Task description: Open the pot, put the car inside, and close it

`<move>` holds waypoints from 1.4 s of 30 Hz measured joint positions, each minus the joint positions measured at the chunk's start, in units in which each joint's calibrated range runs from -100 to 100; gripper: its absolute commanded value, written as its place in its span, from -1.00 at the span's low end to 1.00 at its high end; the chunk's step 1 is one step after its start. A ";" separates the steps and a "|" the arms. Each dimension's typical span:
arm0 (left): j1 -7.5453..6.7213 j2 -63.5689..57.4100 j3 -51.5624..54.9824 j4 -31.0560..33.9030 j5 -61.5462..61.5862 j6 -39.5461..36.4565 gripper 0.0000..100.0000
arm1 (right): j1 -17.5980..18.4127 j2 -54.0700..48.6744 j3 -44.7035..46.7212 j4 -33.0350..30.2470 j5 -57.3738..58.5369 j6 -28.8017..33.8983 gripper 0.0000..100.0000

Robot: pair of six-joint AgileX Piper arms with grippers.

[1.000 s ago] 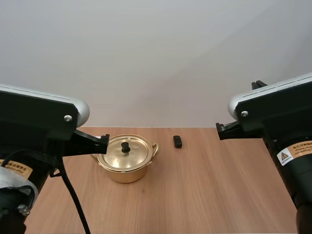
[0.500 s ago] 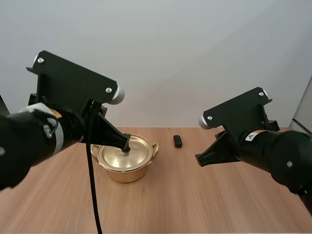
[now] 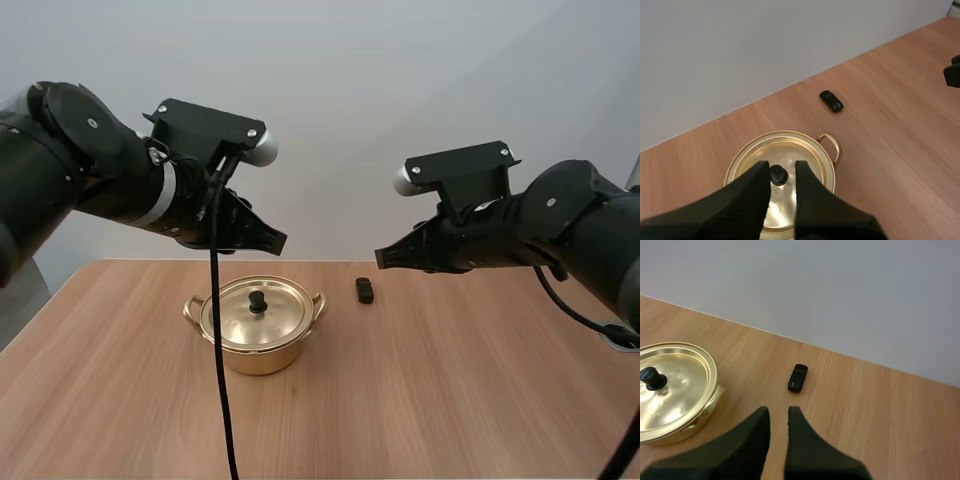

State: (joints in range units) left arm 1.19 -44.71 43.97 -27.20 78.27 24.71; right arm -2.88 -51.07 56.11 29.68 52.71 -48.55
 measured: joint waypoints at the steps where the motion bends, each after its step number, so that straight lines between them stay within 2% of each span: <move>1: 0.00 2.03 0.00 -1.10 -0.68 0.31 0.09 | 0.00 0.82 -0.13 0.00 0.00 0.00 -0.06; 5: 0.00 9.42 -1.41 -2.69 -1.22 0.44 0.54 | 0.00 1.60 -0.13 0.48 -3.27 0.00 -0.05; 7: 0.00 13.44 -2.39 -2.07 -1.43 0.44 0.62 | 0.00 1.65 -0.13 0.77 -6.46 0.00 -0.05; 12: 0.00 23.23 -4.24 -1.49 -1.96 -0.44 0.62 | 0.00 4.13 -1.09 0.65 -13.72 0.00 -0.05; 16: 0.00 30.84 -5.82 -1.40 -3.01 -0.44 0.61 | 0.00 6.21 -1.09 0.92 -14.82 0.00 -0.06; 22: 0.00 40.83 -6.90 -1.10 -9.72 -0.44 0.61 | 0.00 9.37 -1.78 0.92 -19.88 -1.38 -0.06; 25: 0.00 42.92 -6.90 -0.89 -10.45 -0.44 0.61 | 0.06 12.43 -4.13 1.52 -19.07 -1.38 -0.06; 31: 0.00 43.43 -6.90 0.26 -9.80 -0.58 0.59 | 0.06 21.43 -11.77 2.86 -10.35 -1.38 -0.06; 32: 0.00 43.43 -6.90 0.50 -9.41 -0.58 0.54 | 0.06 22.72 -12.90 3.33 -9.69 -1.38 -0.06; 34: 0.00 43.43 -6.90 1.07 -9.34 -0.69 0.30 | 0.06 24.87 -14.11 3.78 -9.25 -1.38 -0.06; 35: 0.00 43.43 -6.90 1.33 -9.11 -0.78 0.07 | 0.06 25.59 -14.42 4.07 -10.19 -1.41 -0.06; 38: 0.00 43.43 -6.90 2.41 -8.46 -1.68 -0.87 | 0.06 27.88 -14.42 4.95 -13.31 -2.96 -0.06; 39: 0.00 43.43 -6.90 2.81 -8.20 -1.58 -1.00 | 0.06 28.77 -14.42 5.08 -13.95 -3.58 -0.06; 42: 0.00 43.43 -6.90 2.93 -7.12 -0.85 -1.00 | 0.14 31.96 -14.42 6.39 -14.51 -5.83 -0.06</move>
State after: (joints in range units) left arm 1.19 -1.29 37.07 -24.27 71.15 23.86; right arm -2.74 -19.11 41.68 36.08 38.20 -54.38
